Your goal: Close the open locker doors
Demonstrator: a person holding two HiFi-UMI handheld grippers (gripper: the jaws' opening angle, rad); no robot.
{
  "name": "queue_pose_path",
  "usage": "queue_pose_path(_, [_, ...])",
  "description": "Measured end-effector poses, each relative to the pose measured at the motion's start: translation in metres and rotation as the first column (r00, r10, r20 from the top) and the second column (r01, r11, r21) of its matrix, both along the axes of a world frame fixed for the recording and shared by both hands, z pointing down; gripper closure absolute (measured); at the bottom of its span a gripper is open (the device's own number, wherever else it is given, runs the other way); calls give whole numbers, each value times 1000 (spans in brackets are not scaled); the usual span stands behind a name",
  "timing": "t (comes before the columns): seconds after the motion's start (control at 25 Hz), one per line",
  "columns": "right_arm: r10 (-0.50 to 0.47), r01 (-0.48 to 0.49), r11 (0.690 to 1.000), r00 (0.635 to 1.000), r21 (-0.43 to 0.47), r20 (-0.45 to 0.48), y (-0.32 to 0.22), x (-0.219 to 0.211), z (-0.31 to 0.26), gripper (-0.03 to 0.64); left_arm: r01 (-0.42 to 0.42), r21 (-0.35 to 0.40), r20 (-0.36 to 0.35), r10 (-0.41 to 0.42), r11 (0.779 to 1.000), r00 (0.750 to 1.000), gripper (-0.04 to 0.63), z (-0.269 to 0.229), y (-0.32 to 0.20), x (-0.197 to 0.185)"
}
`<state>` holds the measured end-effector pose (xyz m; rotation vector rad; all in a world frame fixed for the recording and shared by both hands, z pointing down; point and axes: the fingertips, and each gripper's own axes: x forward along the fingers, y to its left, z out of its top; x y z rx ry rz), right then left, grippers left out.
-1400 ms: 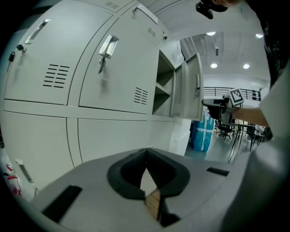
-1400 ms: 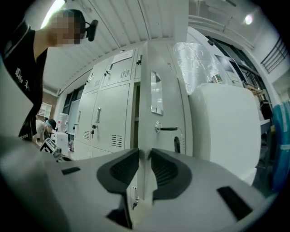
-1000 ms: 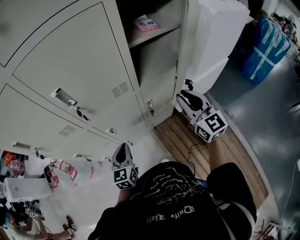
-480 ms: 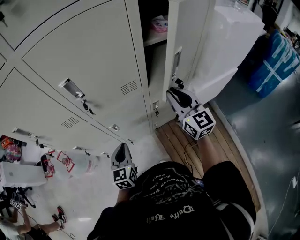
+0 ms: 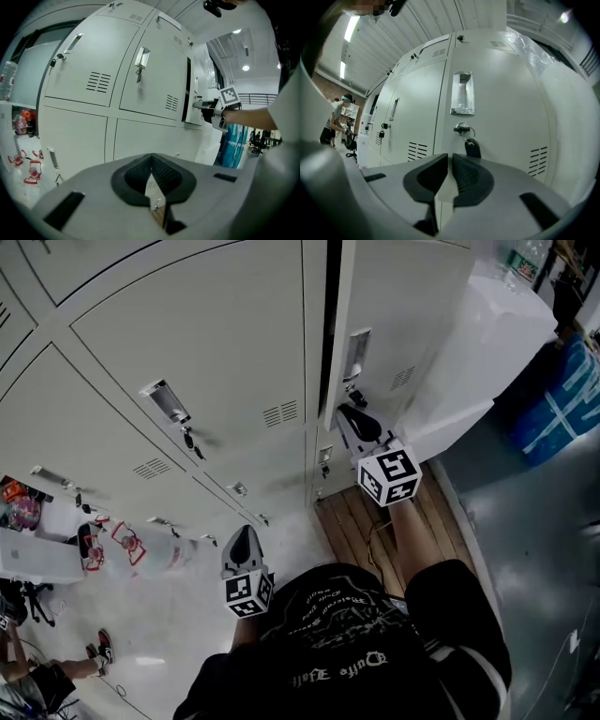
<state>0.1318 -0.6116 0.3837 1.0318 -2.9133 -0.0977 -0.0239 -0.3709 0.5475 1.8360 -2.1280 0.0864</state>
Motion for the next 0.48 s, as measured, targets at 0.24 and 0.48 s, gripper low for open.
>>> queue_pose_path(0.24, [1,-1,1000,1000,-9,1,-17,-10,1,584,45,-7,4,-45,999,999,588,2,6,-6])
queue_pose_path(0.48, [18,-17,1000,1000,-17,13,-28,-18,2,586,66,-9,16,-66,998,998,588,0,9,-9])
